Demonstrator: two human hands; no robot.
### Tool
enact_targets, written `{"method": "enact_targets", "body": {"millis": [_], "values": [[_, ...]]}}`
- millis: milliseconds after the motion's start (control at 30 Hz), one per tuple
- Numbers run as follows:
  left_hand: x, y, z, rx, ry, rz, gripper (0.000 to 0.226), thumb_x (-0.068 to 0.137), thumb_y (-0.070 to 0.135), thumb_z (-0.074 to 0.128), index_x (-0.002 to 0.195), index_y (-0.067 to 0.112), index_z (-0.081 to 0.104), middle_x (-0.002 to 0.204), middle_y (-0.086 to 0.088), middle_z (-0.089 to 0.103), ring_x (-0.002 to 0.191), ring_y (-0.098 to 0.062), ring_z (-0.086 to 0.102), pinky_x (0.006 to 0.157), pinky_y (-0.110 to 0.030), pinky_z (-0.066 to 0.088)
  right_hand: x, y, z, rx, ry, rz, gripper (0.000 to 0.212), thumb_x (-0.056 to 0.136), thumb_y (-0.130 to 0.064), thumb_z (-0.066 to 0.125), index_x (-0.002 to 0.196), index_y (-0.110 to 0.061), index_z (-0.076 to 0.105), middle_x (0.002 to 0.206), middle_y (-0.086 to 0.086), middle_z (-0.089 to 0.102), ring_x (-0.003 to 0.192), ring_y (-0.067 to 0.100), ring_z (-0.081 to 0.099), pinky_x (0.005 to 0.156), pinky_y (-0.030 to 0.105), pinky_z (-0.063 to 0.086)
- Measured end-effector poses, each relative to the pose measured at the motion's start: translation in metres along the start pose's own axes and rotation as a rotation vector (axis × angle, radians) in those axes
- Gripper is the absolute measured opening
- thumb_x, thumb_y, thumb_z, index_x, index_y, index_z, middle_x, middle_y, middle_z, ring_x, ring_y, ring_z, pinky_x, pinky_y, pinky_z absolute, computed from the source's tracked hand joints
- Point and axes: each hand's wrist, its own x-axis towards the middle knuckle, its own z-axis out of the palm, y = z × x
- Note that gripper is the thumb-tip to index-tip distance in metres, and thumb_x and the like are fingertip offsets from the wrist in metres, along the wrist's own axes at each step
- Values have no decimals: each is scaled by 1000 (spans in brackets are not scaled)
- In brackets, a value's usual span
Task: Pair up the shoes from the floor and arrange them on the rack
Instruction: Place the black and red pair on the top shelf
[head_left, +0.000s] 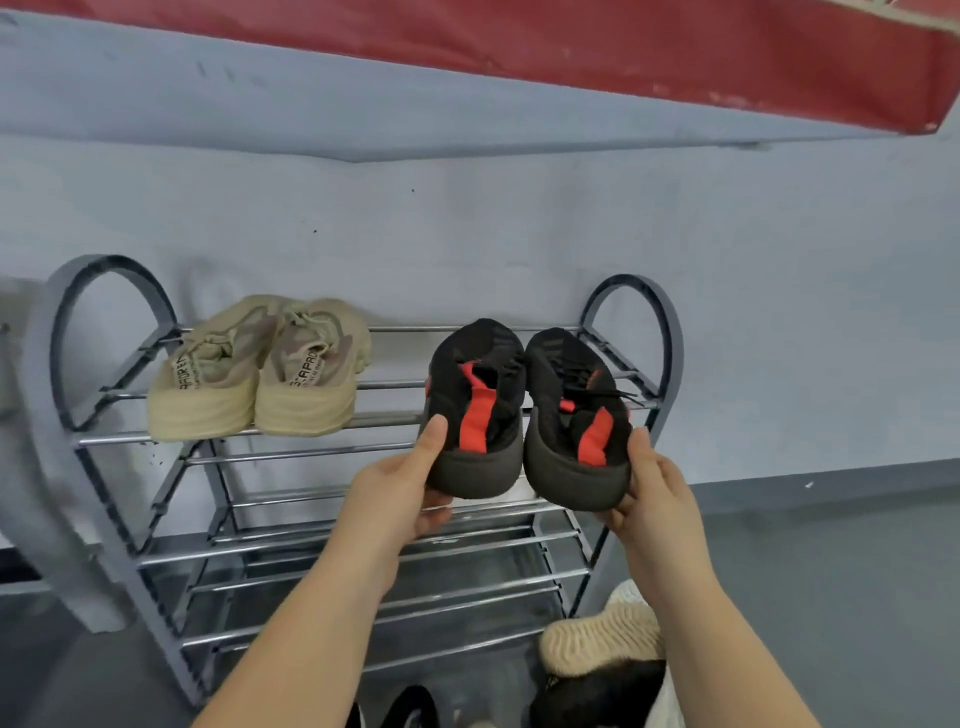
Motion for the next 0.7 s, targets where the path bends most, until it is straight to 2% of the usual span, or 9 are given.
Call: {"method": "enact_targets", "body": {"millis": [133, 200, 267, 333, 400, 500, 567, 633, 700], "values": [[8, 0, 2, 95, -136, 43, 54, 66, 57, 62, 97, 13, 66, 92, -1, 68, 78, -15, 60, 67, -27, 49, 8, 6, -1, 26, -146, 2, 75, 66, -46, 79, 127, -15, 49, 116, 5, 66, 101, 17, 67, 73, 31, 52], [8, -1, 4, 195, -218, 75, 52, 68, 54, 63, 104, 16, 65, 96, 2, 67, 79, -14, 59, 69, -26, 48, 11, 5, -5, -48, -230, -52, 79, 59, -41, 81, 130, -23, 50, 115, -2, 67, 100, 14, 67, 76, 29, 51], [6, -2, 7, 242, -243, 86, 33, 82, 43, 62, 105, 19, 64, 99, 3, 66, 80, -13, 58, 72, -27, 50, 14, 5, -10, -176, -258, -111, 73, 59, -40, 79, 127, -33, 53, 111, -9, 69, 103, 11, 66, 83, 30, 52], [5, -5, 10, 266, -194, 101, 25, 85, 38, 62, 105, 23, 63, 99, 4, 66, 83, -14, 58, 76, -29, 51, 14, 6, -15, -291, -242, -144, 67, 68, -37, 79, 129, -37, 52, 113, -12, 68, 106, 8, 64, 92, 34, 51], [6, -11, 13, 313, -69, 181, 38, 81, 41, 66, 115, 26, 59, 104, 7, 64, 91, -14, 60, 80, -29, 50, 11, 6, -16, -355, -179, -182, 64, 74, -32, 79, 131, -37, 50, 113, -14, 67, 104, 3, 62, 92, 25, 51], [2, -19, 16, 376, 183, 365, 67, 70, 43, 76, 129, 25, 49, 120, 6, 56, 103, -12, 57, 81, -26, 46, 9, 6, -12, -348, -32, -244, 65, 76, -24, 78, 133, -29, 47, 117, -12, 60, 96, -6, 57, 68, 3, 48], [-3, -23, 19, 361, 227, 460, 64, 70, 40, 77, 126, 24, 52, 123, 8, 55, 110, -10, 55, 90, -30, 47, 9, 9, -8, -298, 36, -252, 64, 75, -23, 79, 130, -25, 47, 116, -12, 59, 97, -4, 57, 70, 6, 49], [-7, -28, 25, 354, 230, 499, 58, 73, 38, 74, 126, 26, 54, 126, 10, 56, 115, -8, 52, 100, -32, 44, 10, 14, -3, -237, 62, -251, 59, 74, -23, 80, 122, -29, 46, 115, -14, 58, 104, 2, 59, 86, 18, 50], [-9, -31, 30, 382, 242, 526, 55, 78, 37, 71, 128, 30, 51, 132, 13, 51, 121, -4, 44, 105, -31, 38, 13, 18, 0, -201, 67, -252, 57, 74, -24, 80, 119, -31, 45, 115, -15, 58, 107, 6, 60, 94, 27, 48]]}}
